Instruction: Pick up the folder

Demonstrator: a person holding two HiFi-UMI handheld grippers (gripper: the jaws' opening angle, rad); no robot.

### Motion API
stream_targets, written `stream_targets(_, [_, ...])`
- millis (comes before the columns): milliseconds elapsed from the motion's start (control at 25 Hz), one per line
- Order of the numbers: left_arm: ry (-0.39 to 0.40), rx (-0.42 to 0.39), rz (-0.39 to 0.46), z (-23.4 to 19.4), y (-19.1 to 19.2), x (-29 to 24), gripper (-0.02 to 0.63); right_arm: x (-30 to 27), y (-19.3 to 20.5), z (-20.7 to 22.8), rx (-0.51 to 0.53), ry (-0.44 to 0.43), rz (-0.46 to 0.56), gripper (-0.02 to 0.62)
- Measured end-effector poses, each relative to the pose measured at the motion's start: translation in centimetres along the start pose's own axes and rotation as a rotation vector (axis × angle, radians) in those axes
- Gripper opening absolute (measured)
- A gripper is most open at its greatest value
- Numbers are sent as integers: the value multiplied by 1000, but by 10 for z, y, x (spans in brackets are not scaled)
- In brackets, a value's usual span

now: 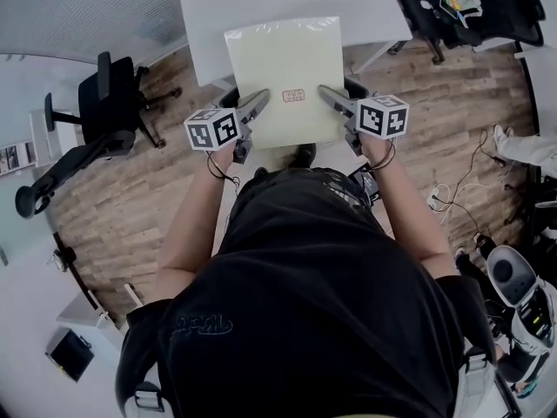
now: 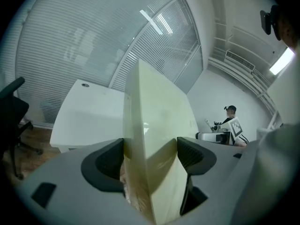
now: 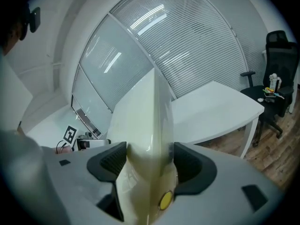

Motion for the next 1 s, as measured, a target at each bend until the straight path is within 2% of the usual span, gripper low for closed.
stream_targets(480, [16,-9,33,-19,8,77,356,-5,25,-75,39,0,26,314])
stream_targets(720, [40,-29,37,-35,16,137,356,-6,56,-134,53,7,54,314])
stream_targets(1000, [69,-47,25,-39,28,176,356,6,86,-173,49,30,93,314])
Point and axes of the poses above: the fingertips, and each gripper's own axes: x backward along the fingers, z to its right, y out of its underside, the point moved 9 cm from there along x, backward along the fingers, and after that the axes turned 6 degrees about z, right-handed, at the moved point
